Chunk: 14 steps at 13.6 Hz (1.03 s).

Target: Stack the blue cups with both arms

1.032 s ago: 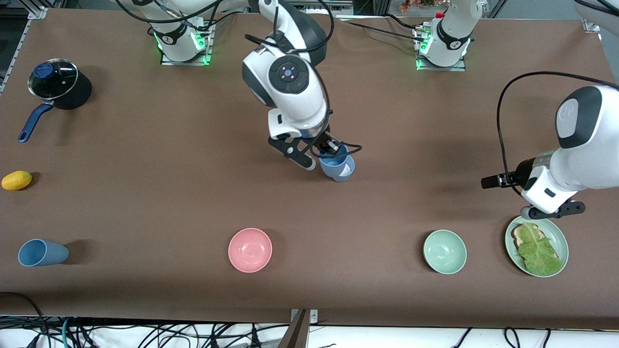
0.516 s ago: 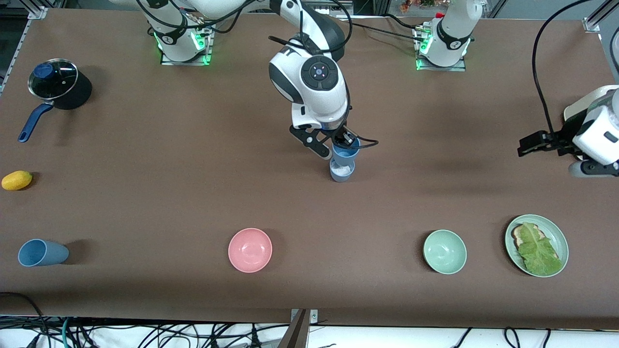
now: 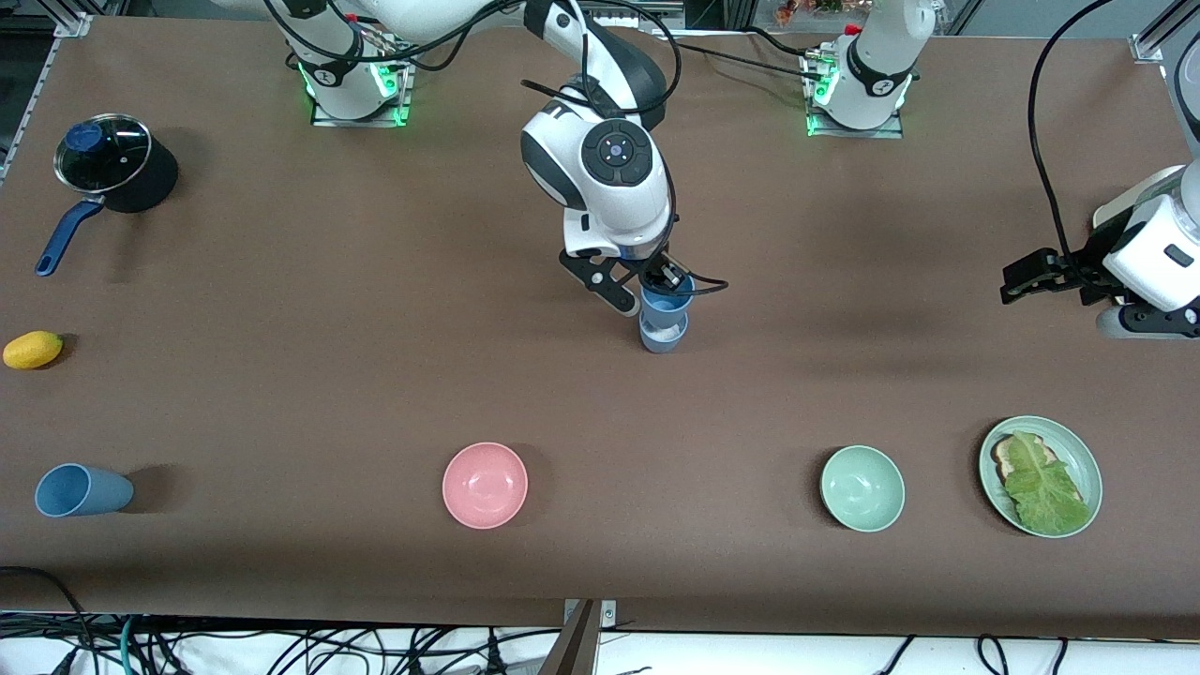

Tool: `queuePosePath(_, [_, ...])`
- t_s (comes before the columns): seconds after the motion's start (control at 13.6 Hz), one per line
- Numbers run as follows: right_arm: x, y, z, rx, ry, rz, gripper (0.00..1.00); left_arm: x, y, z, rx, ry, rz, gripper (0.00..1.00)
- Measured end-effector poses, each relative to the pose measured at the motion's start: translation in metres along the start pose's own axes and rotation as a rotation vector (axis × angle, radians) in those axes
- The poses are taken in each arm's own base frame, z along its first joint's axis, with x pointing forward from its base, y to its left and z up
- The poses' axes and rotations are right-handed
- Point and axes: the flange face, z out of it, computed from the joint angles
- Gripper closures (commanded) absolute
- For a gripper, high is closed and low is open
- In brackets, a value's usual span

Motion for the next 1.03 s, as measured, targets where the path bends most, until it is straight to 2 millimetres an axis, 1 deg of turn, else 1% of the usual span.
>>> queuePosePath(0.22, [0.002, -0.001, 0.009, 0.006, 0.002, 0.002, 1.0, 0.0, 0.0, 0.0, 0.001, 0.001, 0.013, 0.0])
queuePosePath(0.44, [0.007, -0.002, 0.006, 0.013, 0.008, 0.008, 1.0, 0.0, 0.001, 0.0, 0.001, 0.001, 0.019, 0.0])
queuePosePath(0.52, [0.008, -0.002, 0.006, 0.012, 0.009, 0.009, 0.85, 0.0, 0.002, 0.0, 0.001, 0.001, 0.02, 0.0])
queuePosePath(0.59, [0.008, -0.002, 0.006, 0.012, 0.009, 0.009, 0.51, 0.0, 0.002, 0.0, 0.001, 0.001, 0.02, 0.0])
queuePosePath(0.66, [0.008, -0.002, 0.007, 0.012, 0.009, 0.009, 0.29, 0.0, 0.002, 0.0, 0.001, 0.001, 0.02, 0.0])
queuePosePath(0.74, [0.008, -0.002, 0.006, 0.012, 0.01, 0.009, 0.12, 0.0, 0.002, 0.0, 0.001, 0.002, 0.02, 0.0])
queuePosePath(0.81, [0.011, -0.002, 0.006, 0.012, 0.015, 0.012, 0.04, 0.0, 0.002, -0.001, 0.001, 0.002, 0.019, 0.0])
queuePosePath(0.88, [0.017, -0.002, 0.004, 0.015, 0.024, 0.019, 0.01, 0.0, 0.001, -0.001, 0.001, 0.002, 0.019, 0.0])
queuePosePath(1.03, [0.034, -0.001, -0.002, 0.012, 0.046, 0.03, 0.01, 0.0, 0.0, -0.001, 0.001, 0.003, 0.017, 0.0])
